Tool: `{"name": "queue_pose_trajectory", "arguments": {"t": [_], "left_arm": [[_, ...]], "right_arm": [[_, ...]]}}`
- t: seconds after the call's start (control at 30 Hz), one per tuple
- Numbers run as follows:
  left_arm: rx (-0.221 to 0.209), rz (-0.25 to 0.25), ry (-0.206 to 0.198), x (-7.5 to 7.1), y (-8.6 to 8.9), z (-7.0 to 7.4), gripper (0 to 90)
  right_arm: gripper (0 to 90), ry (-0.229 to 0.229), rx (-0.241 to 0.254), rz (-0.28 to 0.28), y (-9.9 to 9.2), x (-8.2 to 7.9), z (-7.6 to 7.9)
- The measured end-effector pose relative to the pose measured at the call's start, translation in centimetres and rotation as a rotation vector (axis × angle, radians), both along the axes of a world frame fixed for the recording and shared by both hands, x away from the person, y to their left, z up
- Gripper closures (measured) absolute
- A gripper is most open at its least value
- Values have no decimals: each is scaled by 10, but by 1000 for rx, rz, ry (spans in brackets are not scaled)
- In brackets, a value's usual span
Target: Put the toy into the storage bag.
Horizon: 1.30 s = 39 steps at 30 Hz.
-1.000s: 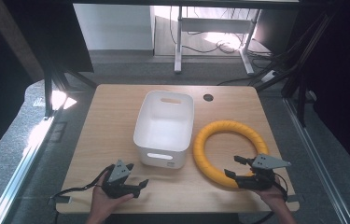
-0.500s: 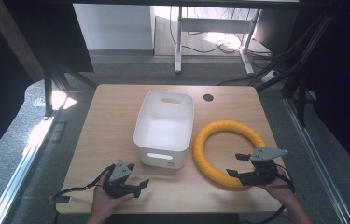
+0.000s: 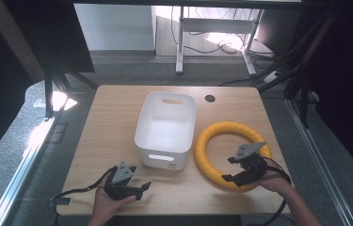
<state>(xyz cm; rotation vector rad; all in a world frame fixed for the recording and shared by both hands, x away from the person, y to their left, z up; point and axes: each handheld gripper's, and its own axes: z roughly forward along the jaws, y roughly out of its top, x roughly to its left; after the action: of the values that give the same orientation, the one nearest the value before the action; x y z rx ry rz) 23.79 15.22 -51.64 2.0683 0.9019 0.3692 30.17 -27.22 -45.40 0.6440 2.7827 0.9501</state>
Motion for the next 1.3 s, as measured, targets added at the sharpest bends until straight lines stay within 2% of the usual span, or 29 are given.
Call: {"name": "queue_pose_trajectory", "arguments": {"t": [0.07,0.13,0.4,0.6,0.9,1.03,1.3], "left_arm": [[0,0,-2,0,0,0,195],[2,0,-3,0,0,0,195],[17,-4,2,1,-1,-2,195],[18,-2,-1,0,0,-1,195],[24,-3,3,1,-1,-3,195],[10,-3,3,0,0,-1,194],[18,-2,3,1,0,-1,194]], "right_arm": [[280,22,-45,27,7,1,-2],[280,25,-55,36,8,1,-3],[282,87,-167,104,22,3,-15],[303,113,-262,106,28,7,-27],[343,142,-336,110,35,8,-39],[362,151,-365,124,38,9,-42],[401,160,-423,128,44,10,-48]]}}
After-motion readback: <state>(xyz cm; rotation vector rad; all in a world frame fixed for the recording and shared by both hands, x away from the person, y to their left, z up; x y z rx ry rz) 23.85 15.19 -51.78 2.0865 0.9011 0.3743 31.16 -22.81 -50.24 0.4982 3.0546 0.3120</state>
